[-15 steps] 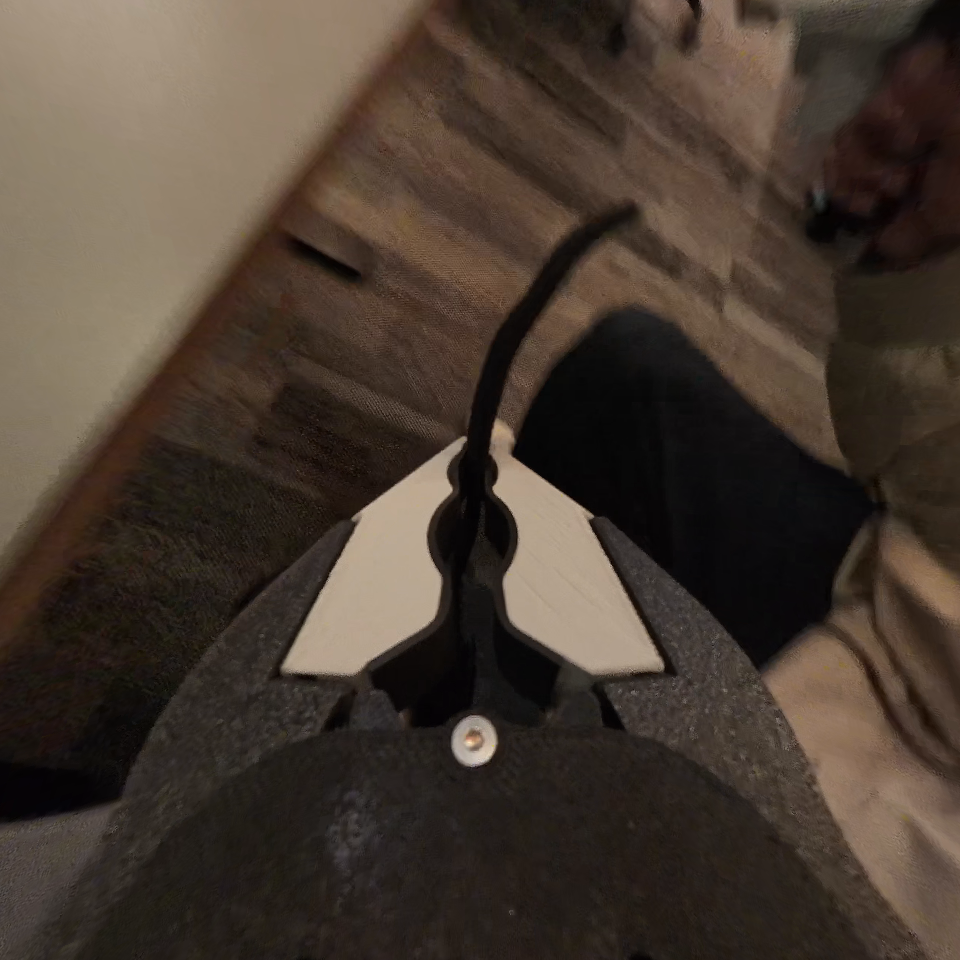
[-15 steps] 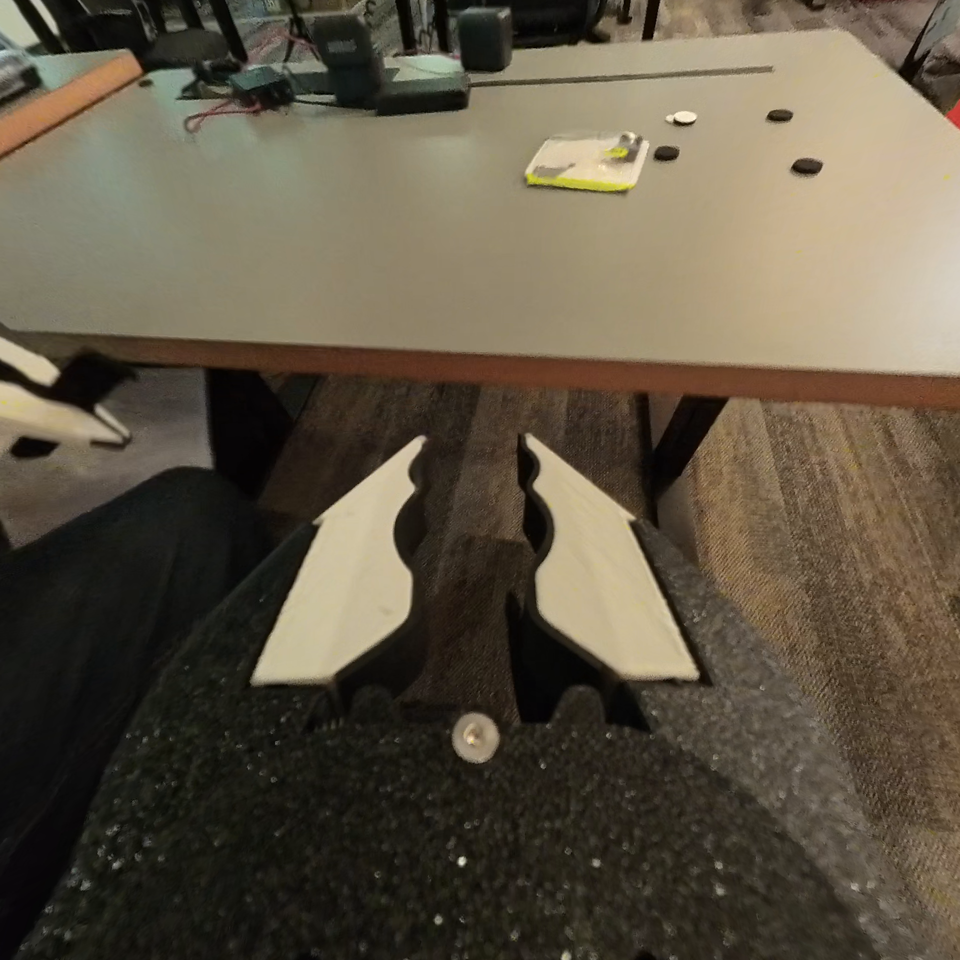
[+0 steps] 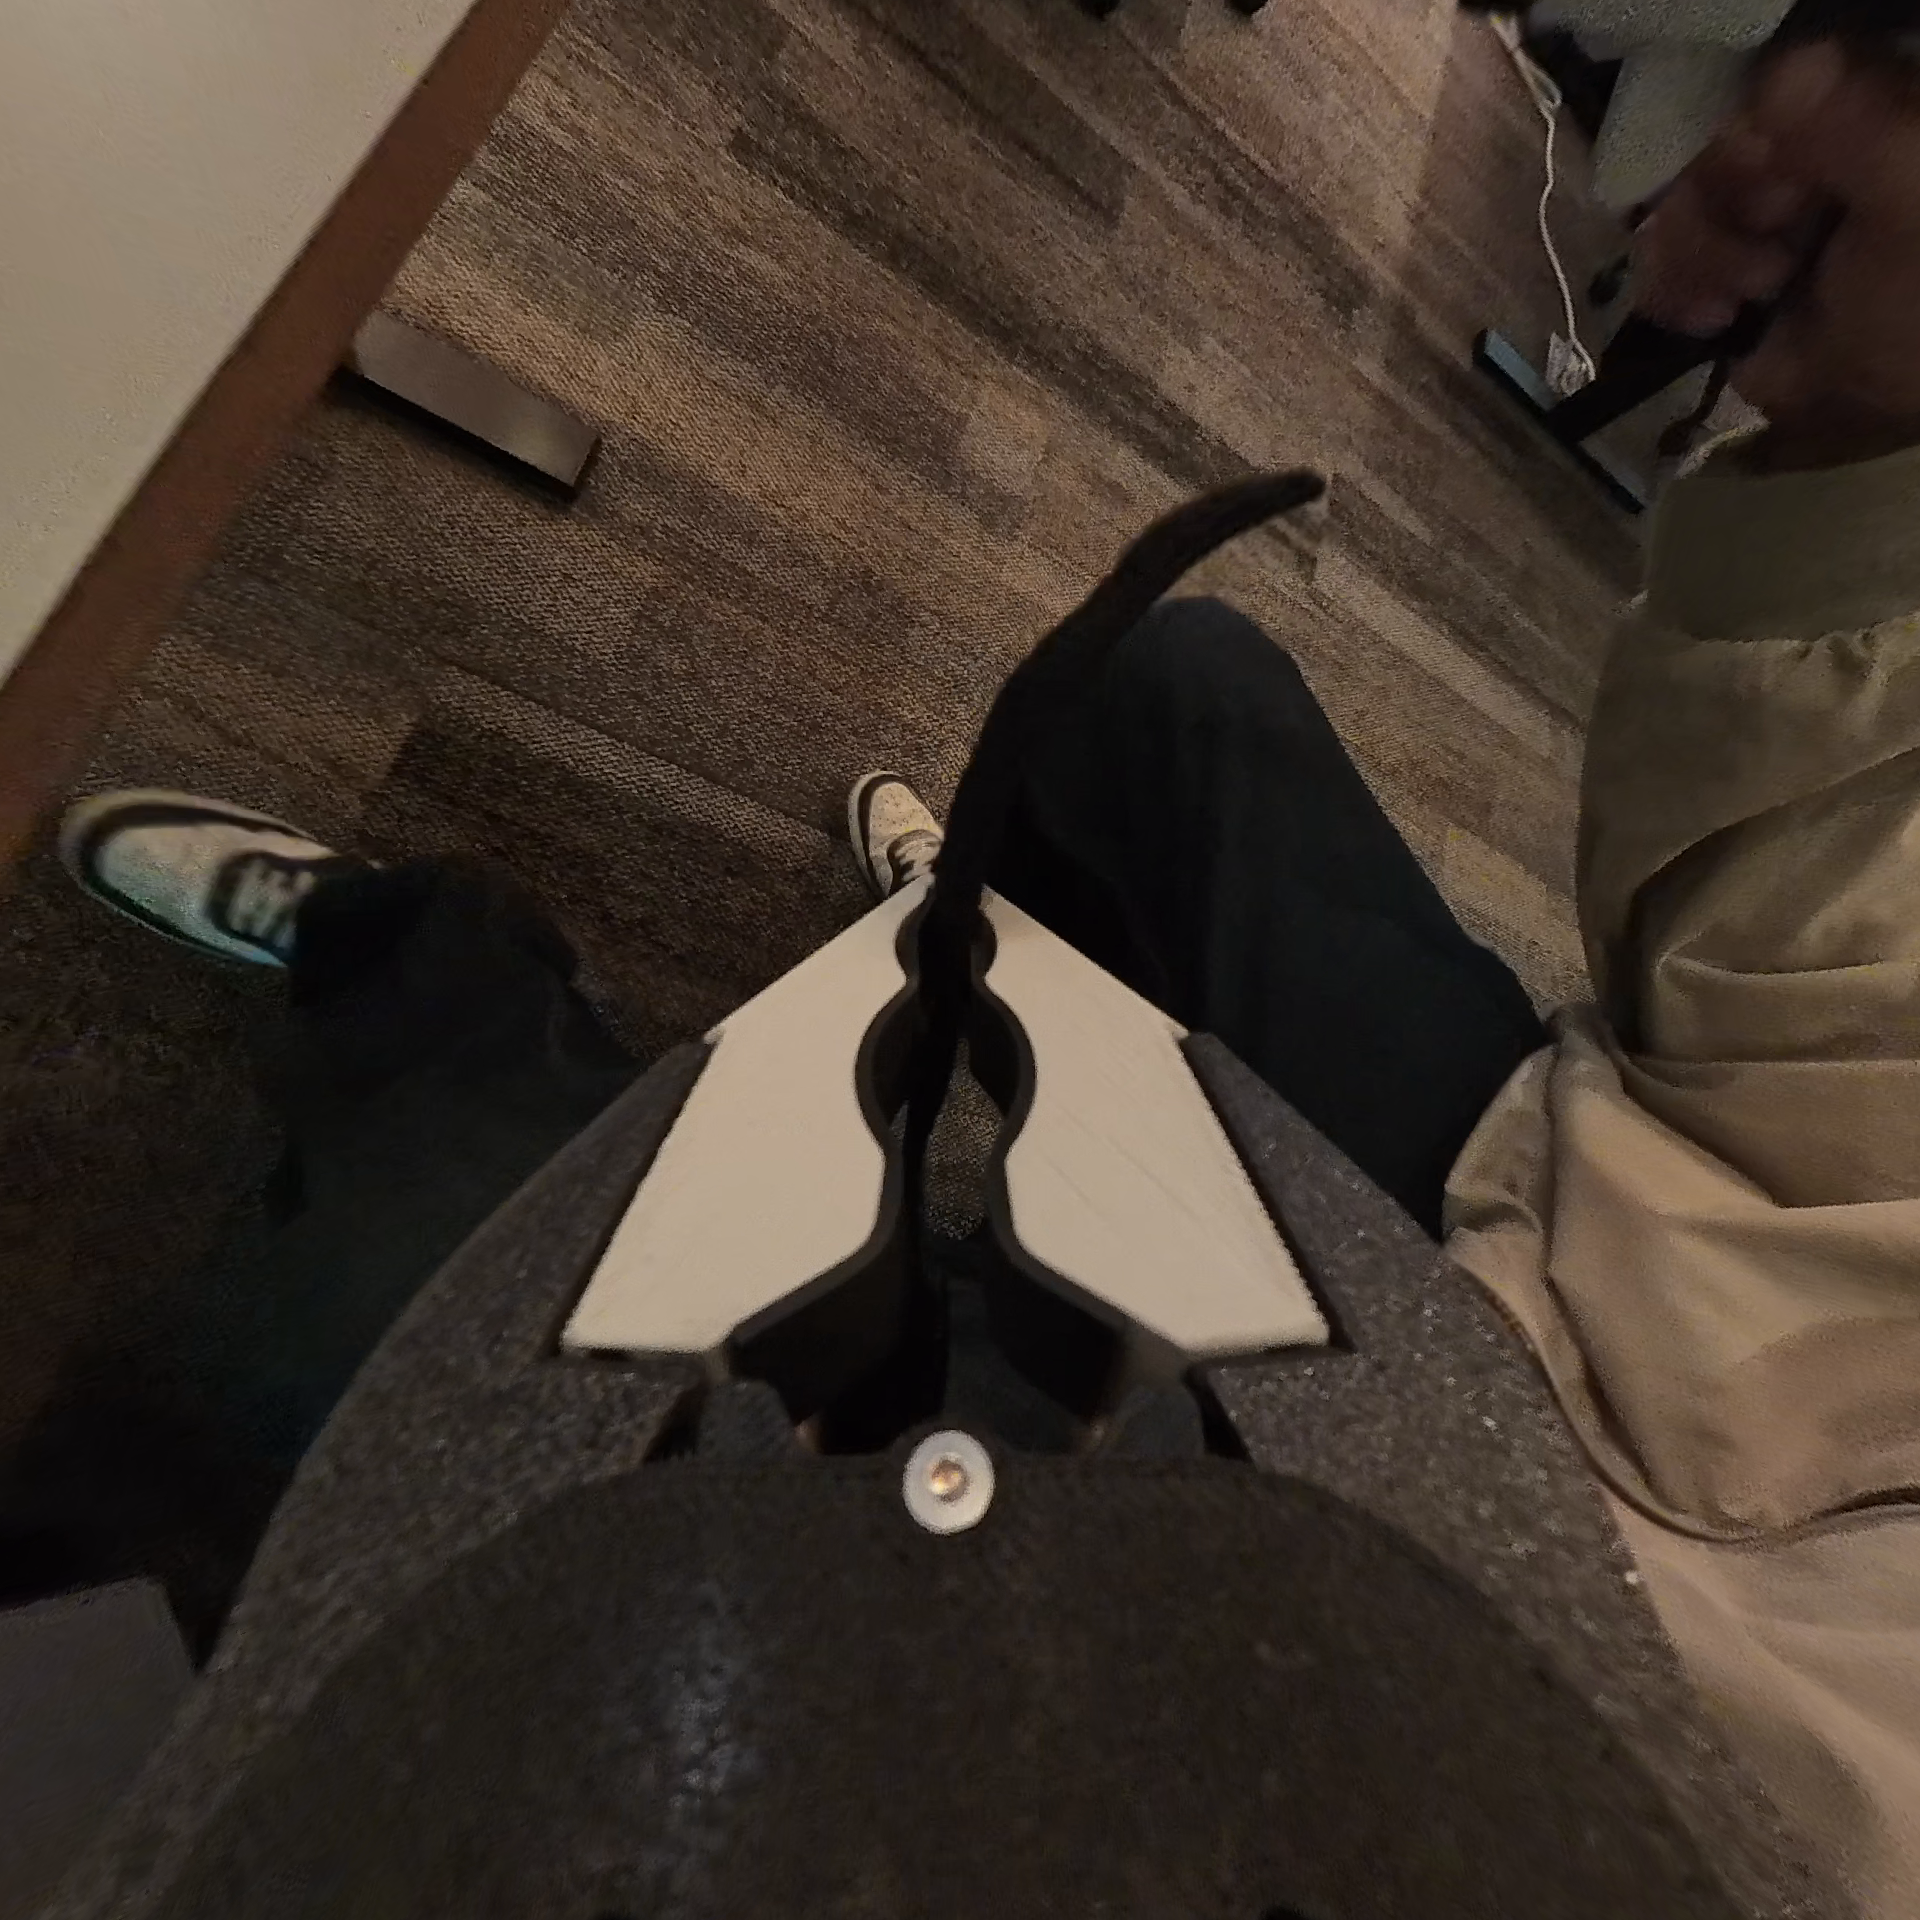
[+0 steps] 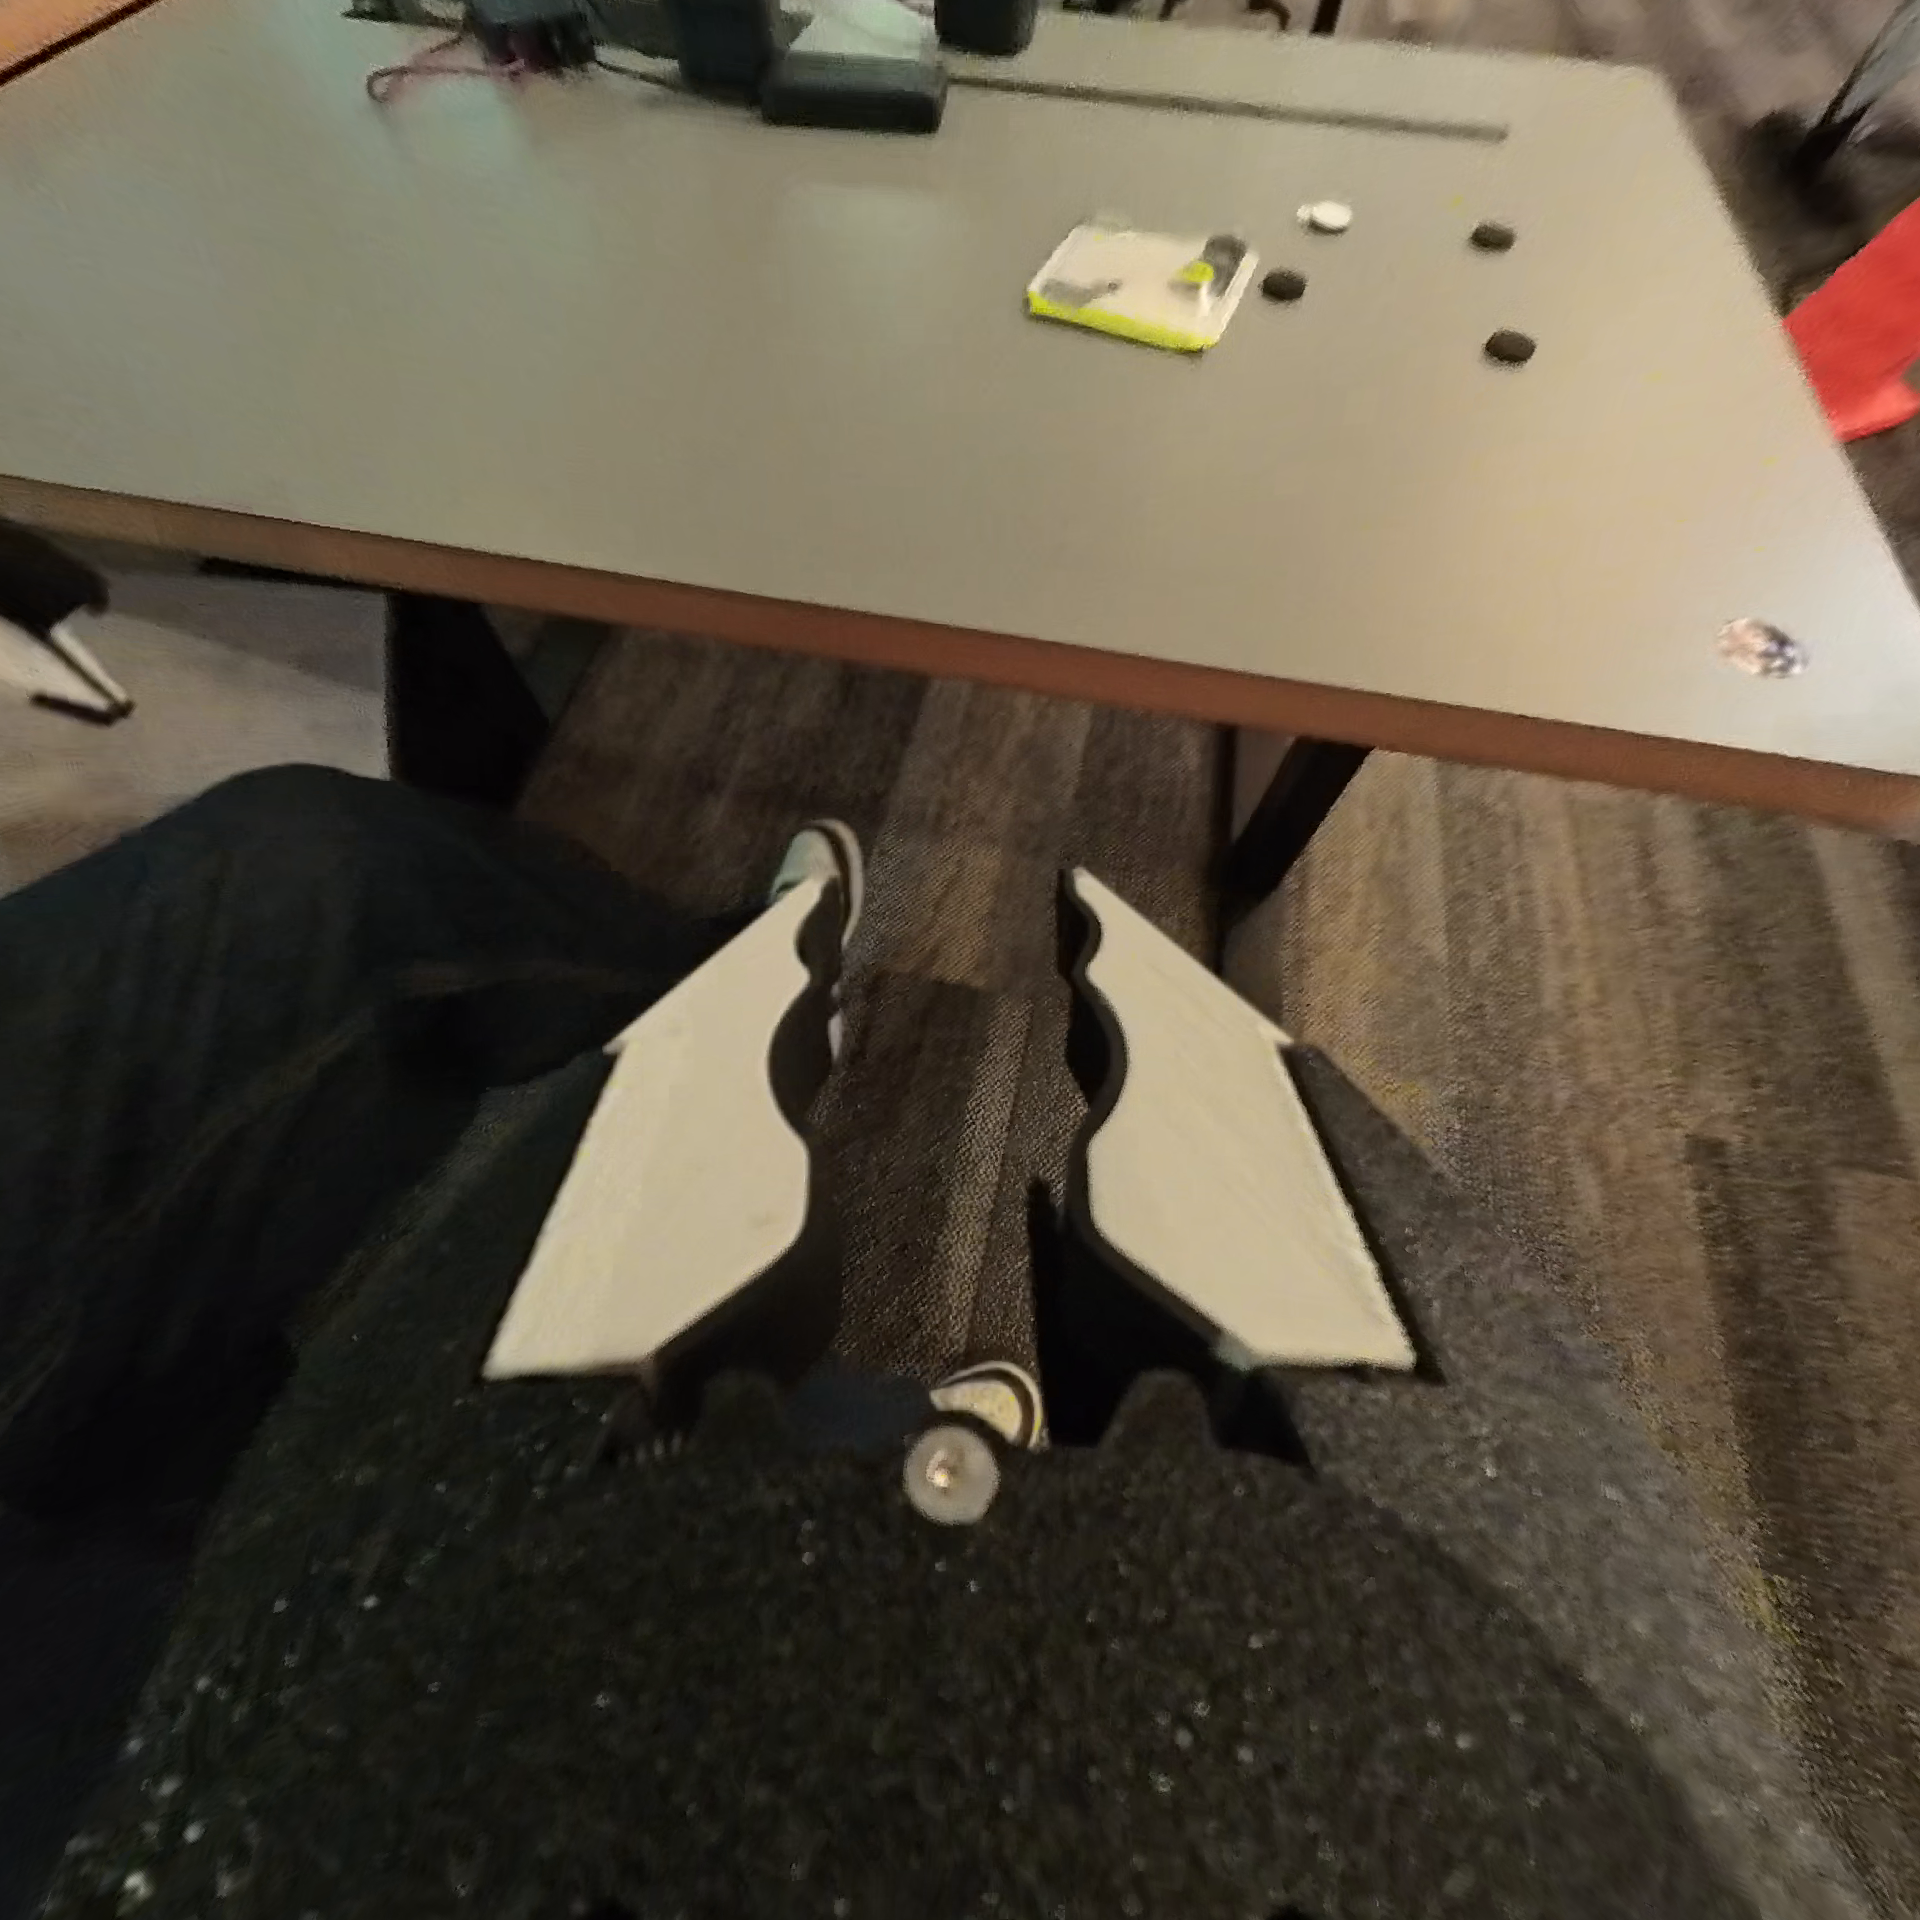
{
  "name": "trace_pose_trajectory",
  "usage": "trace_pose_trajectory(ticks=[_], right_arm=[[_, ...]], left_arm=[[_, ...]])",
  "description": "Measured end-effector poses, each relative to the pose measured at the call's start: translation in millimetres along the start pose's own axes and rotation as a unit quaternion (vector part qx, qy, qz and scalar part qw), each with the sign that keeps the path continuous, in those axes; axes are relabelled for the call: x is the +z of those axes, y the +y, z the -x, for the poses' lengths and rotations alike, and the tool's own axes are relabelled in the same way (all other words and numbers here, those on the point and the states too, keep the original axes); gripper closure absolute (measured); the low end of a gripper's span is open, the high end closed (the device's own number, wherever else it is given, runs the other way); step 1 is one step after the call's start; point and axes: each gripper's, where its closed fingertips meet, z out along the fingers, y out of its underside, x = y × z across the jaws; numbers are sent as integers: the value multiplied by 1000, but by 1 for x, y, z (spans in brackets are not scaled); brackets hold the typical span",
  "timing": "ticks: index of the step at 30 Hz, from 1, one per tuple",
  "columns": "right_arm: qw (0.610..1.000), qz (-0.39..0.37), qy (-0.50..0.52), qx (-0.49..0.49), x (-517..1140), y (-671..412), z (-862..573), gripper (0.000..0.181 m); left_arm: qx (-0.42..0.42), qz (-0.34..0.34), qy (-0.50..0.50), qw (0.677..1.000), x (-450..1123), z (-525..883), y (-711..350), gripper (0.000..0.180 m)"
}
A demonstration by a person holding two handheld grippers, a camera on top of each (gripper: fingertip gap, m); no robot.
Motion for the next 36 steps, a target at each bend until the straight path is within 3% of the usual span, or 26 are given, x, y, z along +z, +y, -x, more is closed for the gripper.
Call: trace_pose_trajectory(ticks=[5, 11, 16, 19, 21, 27, 36], right_arm=[[993, -6, -116, 9, 44, -4, -22, 131], [965, -9, -255, -68, 128, -59, -14, 126], [944, -36, -322, -67, 169, -106, 2, 141], [948, -6, -302, -98, 193, -110, -11, 179], [947, -14, -304, -99, 201, -120, -24, 180], [948, 88, -306, 28, 266, -100, -113, 180], [930, 220, -275, 107, 327, -71, -219, 179]], left_arm=[[-25, 53, 27, 998, 37, 43, -71, 180], [-2, 122, 77, 989, 87, 71, -156, 180], [10, 129, 132, 983, 106, 83, -190, 180], [9, 109, 153, 982, 108, 95, -210, 180], [12, 105, 177, 978, 109, 101, -222, 180], [7, 53, 184, 982, 137, 155, -282, 180], [9, 89, 111, 990, 224, 227, -323, 173]])
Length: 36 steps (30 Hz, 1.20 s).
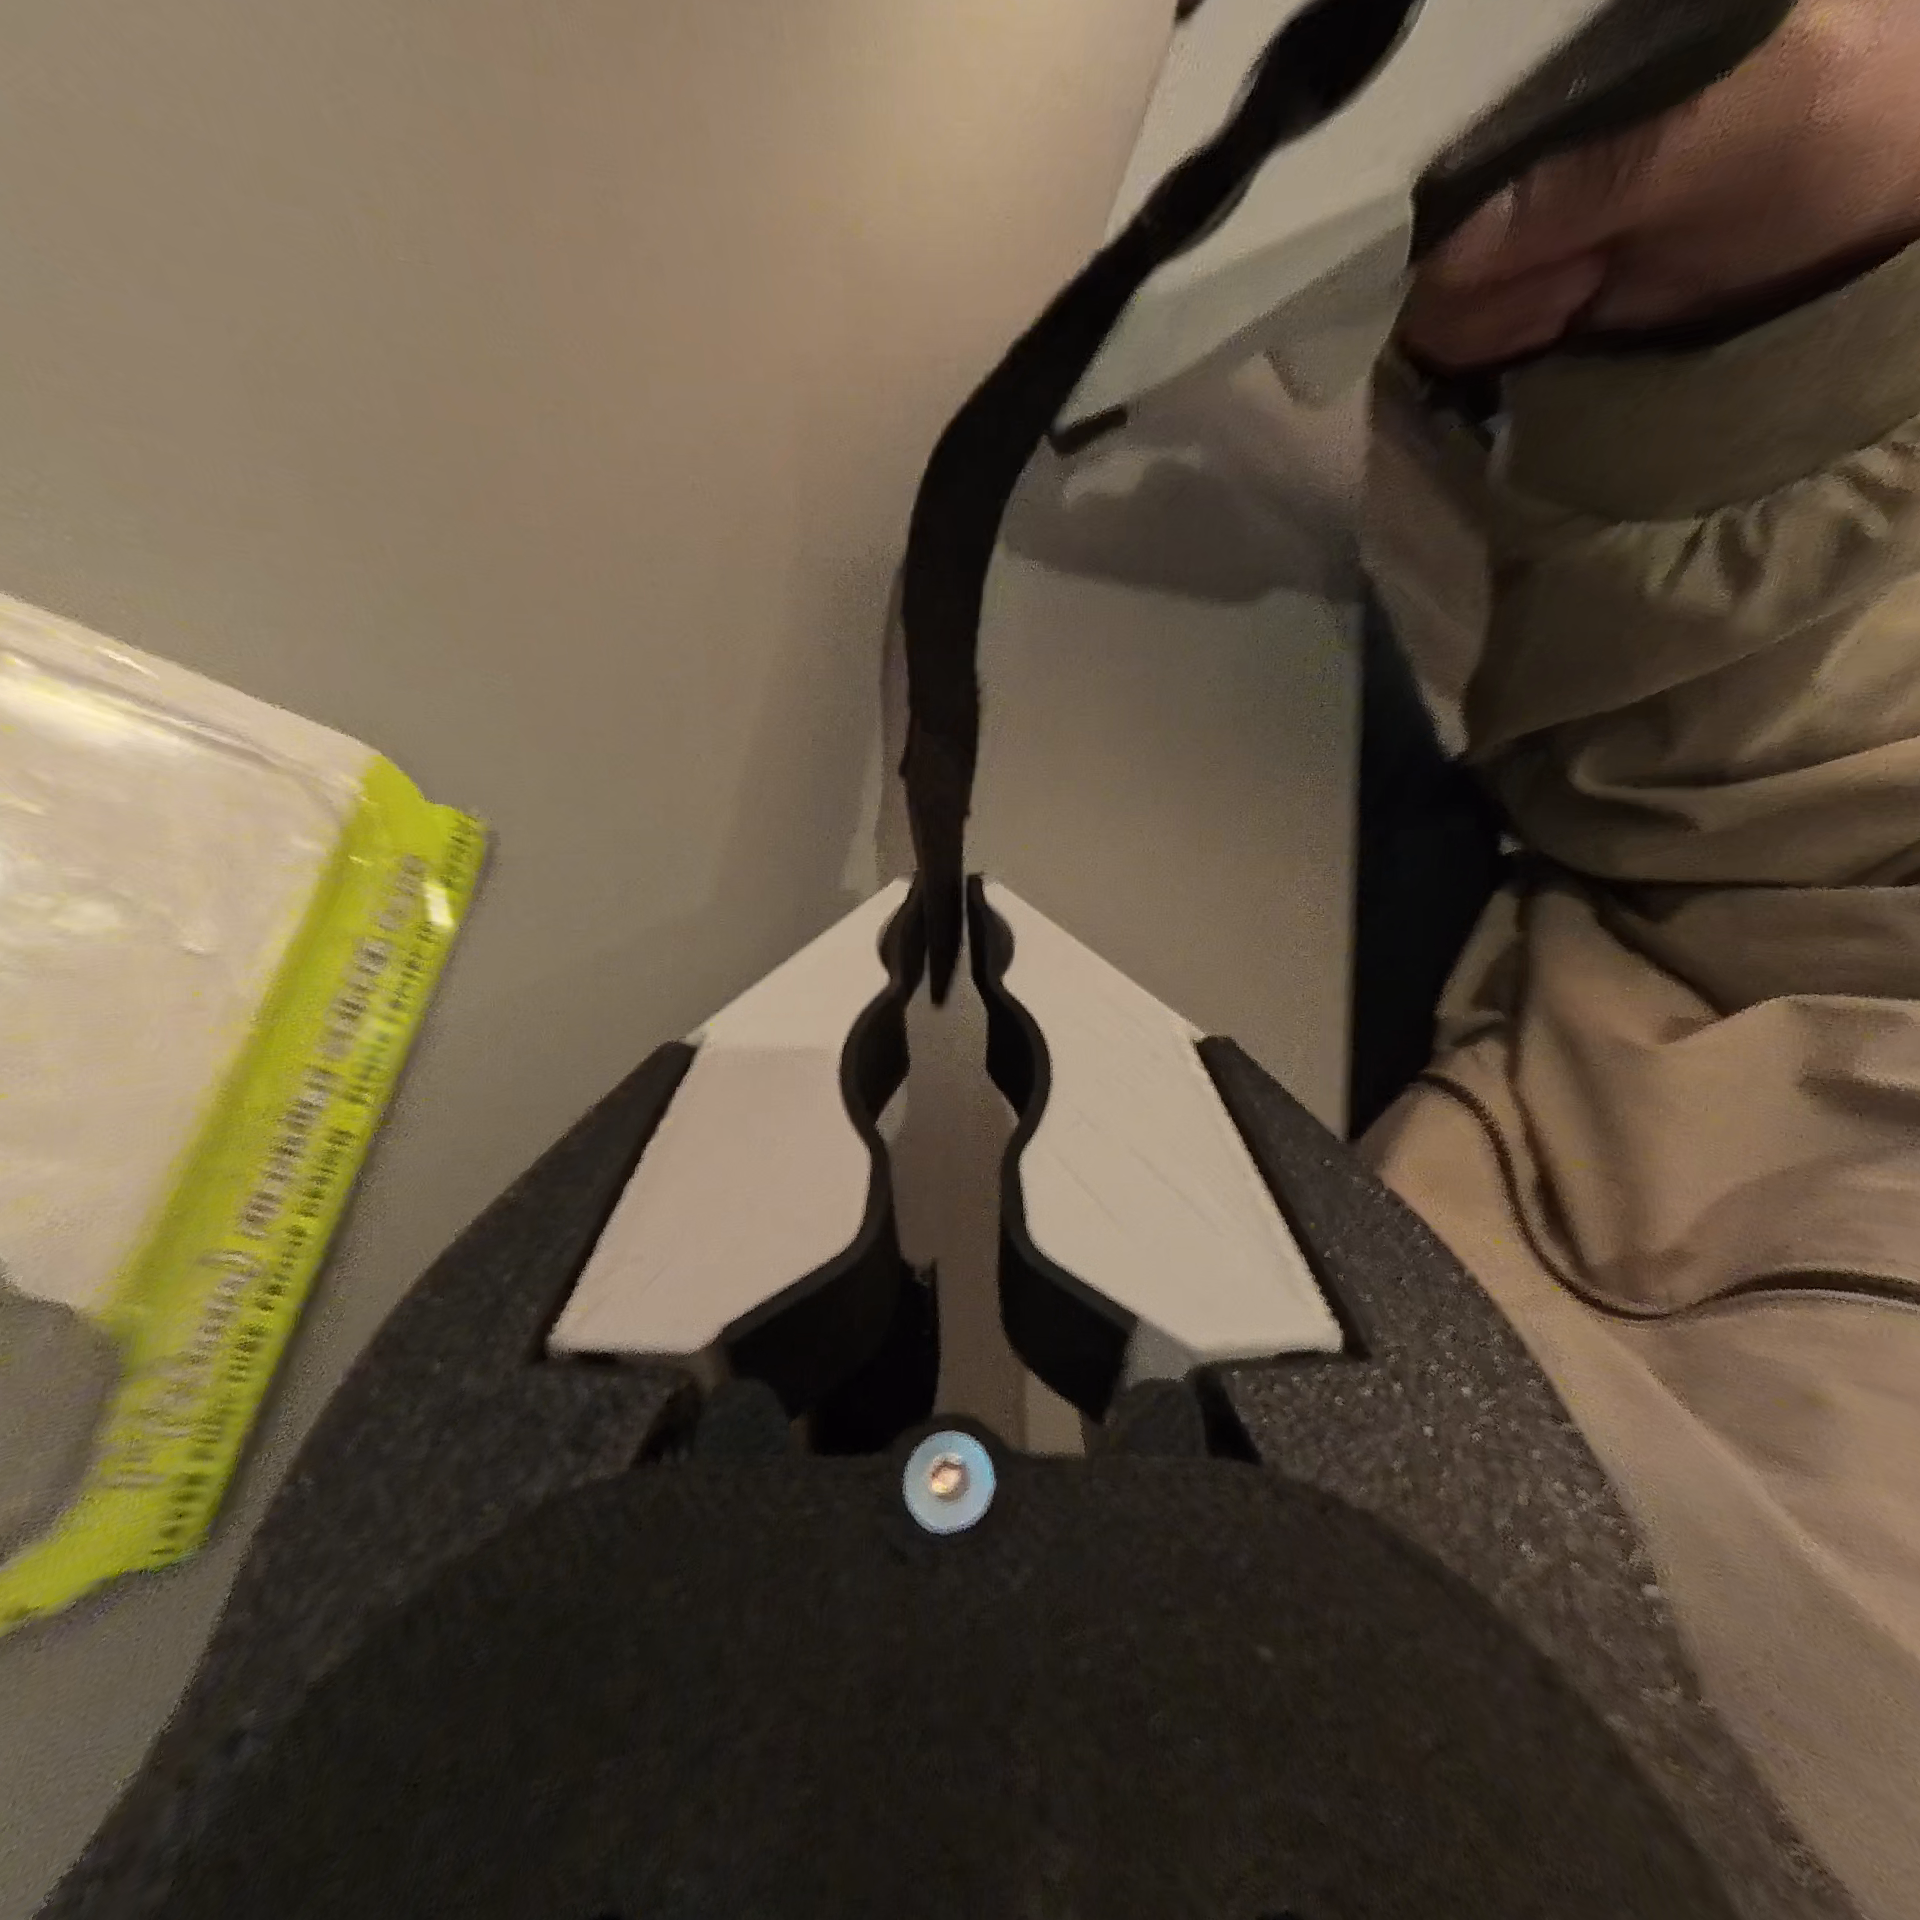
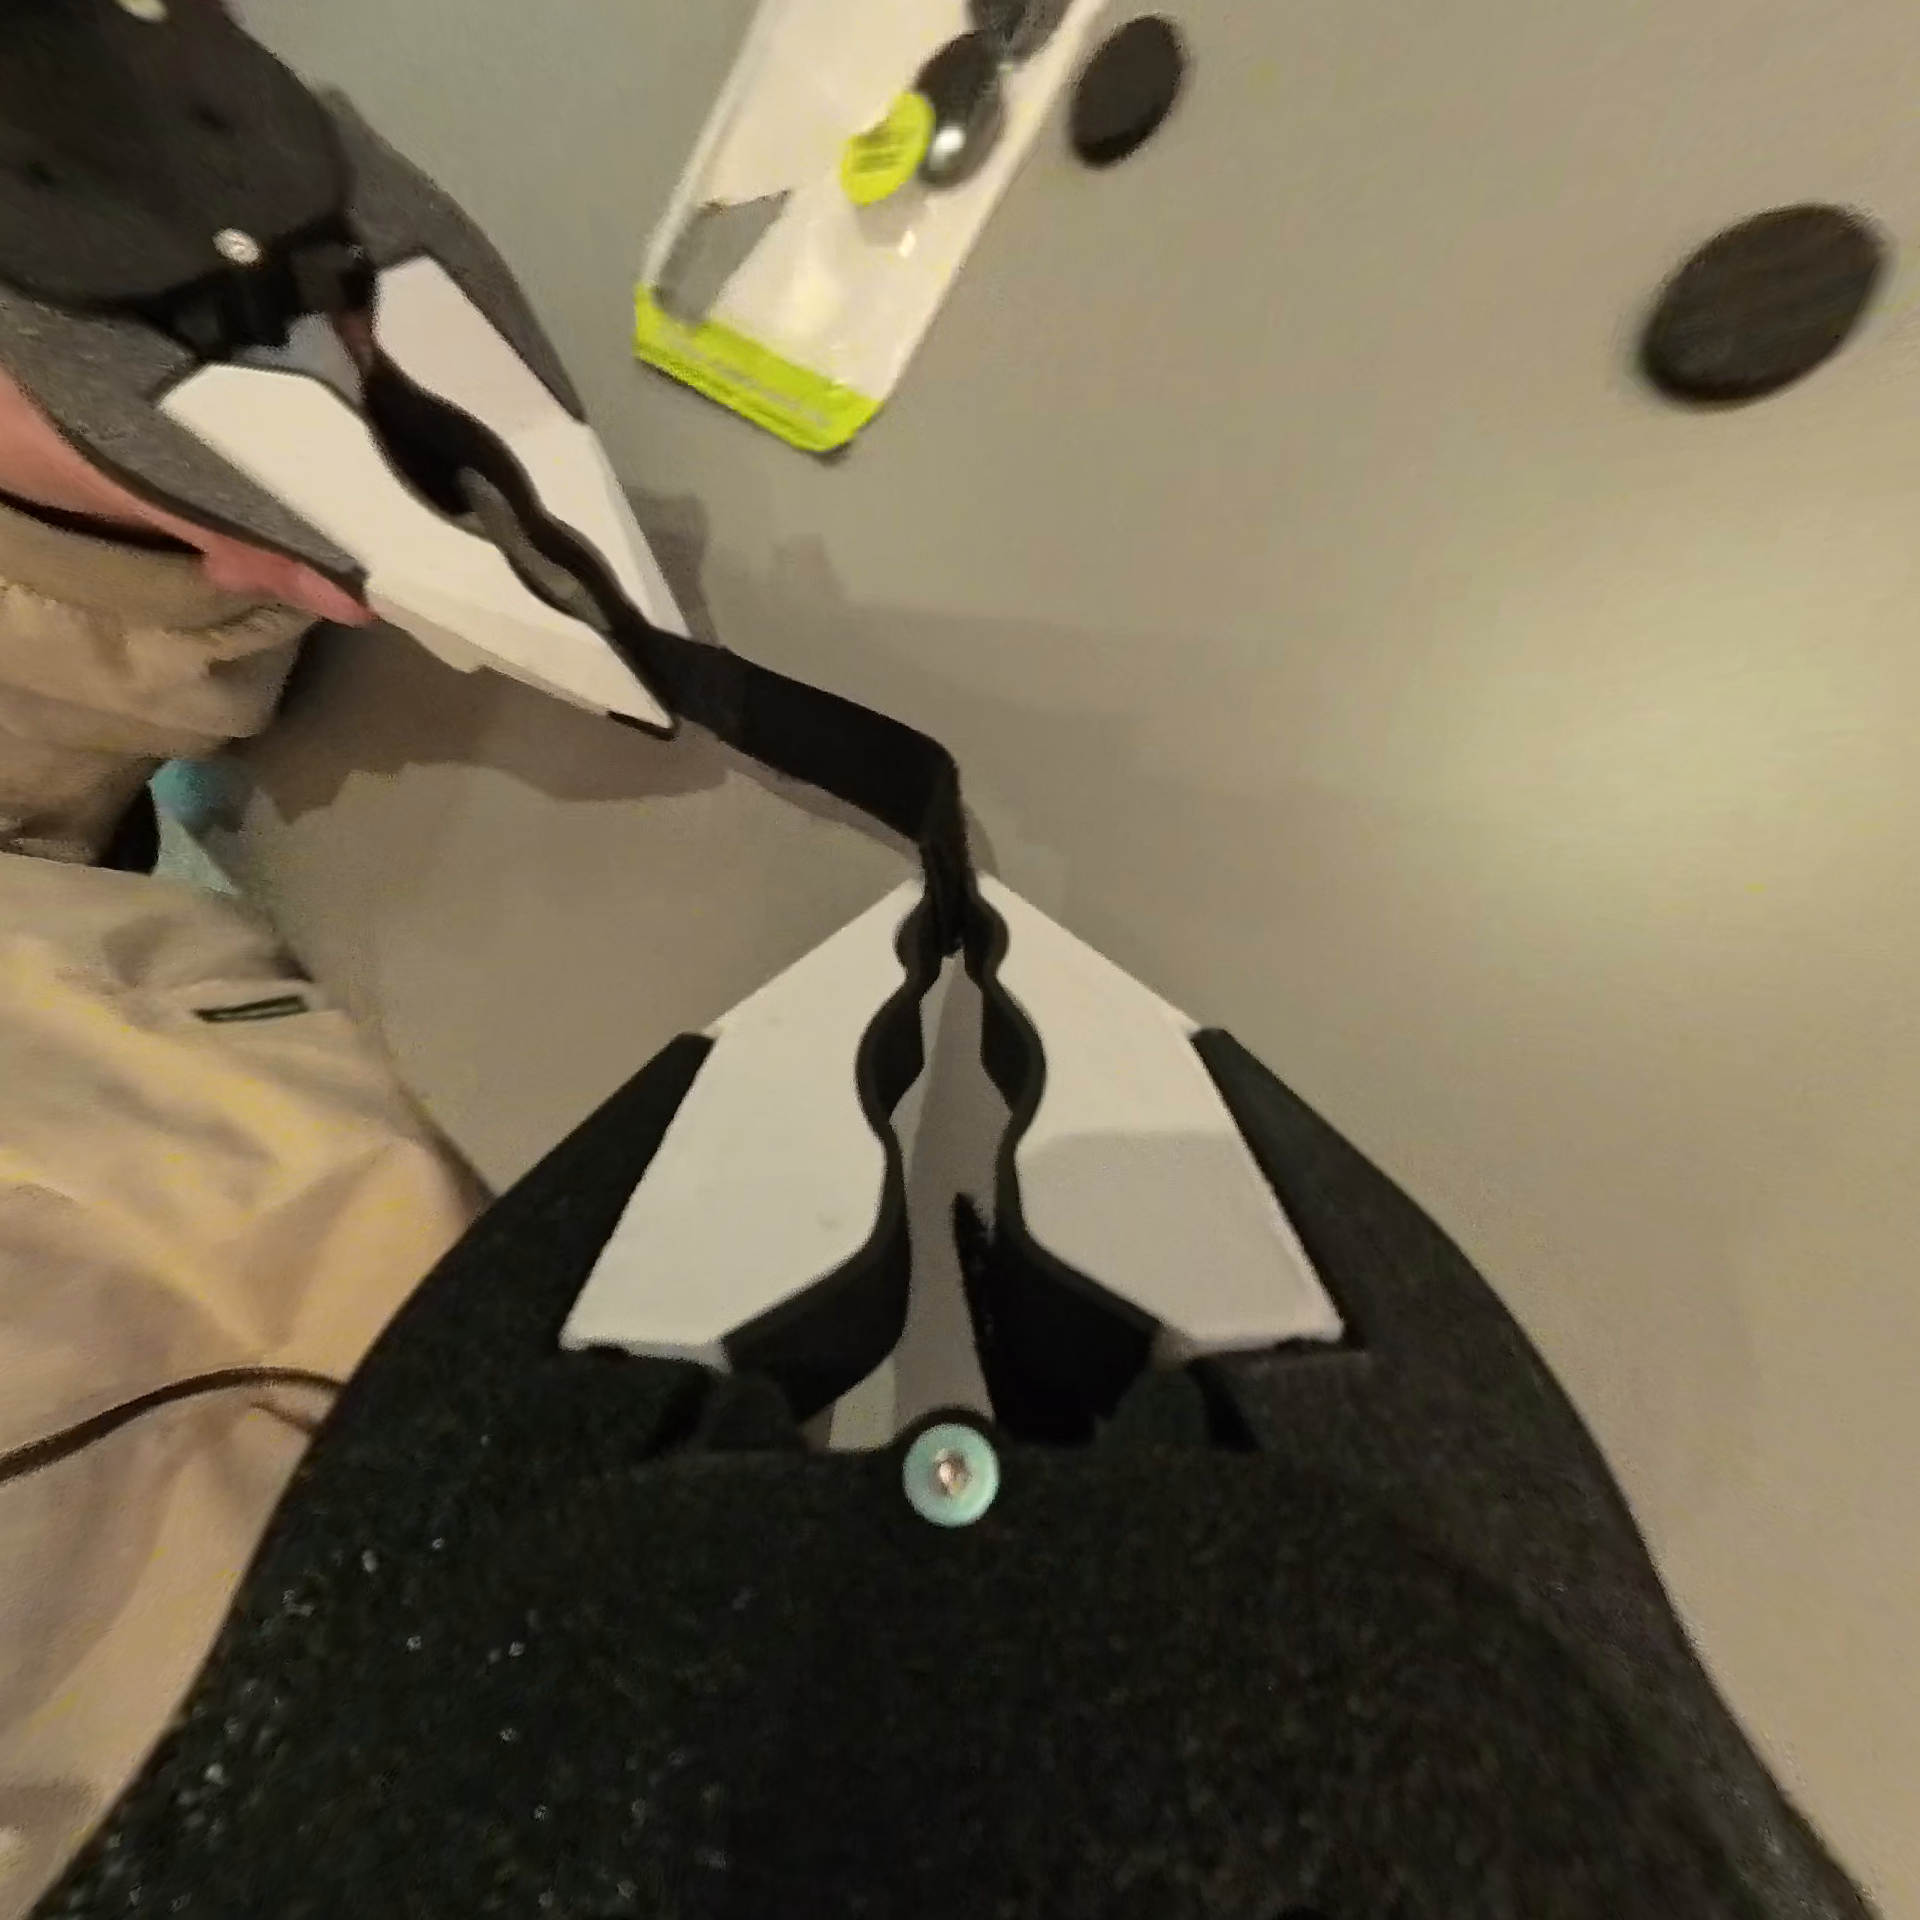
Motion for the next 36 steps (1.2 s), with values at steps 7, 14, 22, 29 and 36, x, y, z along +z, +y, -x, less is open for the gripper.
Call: trace_pose_trajectory(ticks=[7, 14, 22, 29, 36], right_arm=[[996, 26, 76, -39, -11, -15, -56, 145], [978, -75, 119, -152, -39, -64, -74, 139], [965, -37, 166, -200, 1, -84, -114, 143], [967, -21, 158, -196, 17, -88, -119, 151], [965, -30, 171, -194, -1, -89, -104, 156]], left_arm=[[22, -28, -73, 997, -9, 41, -20, 157], [103, -102, -58, 988, -31, 31, -41, 154], [216, -193, -66, 955, -49, 12, -56, 154], [195, -215, -22, 957, -52, 3, -50, 154], [129, -240, 30, 962, -61, 0, -54, 150]])
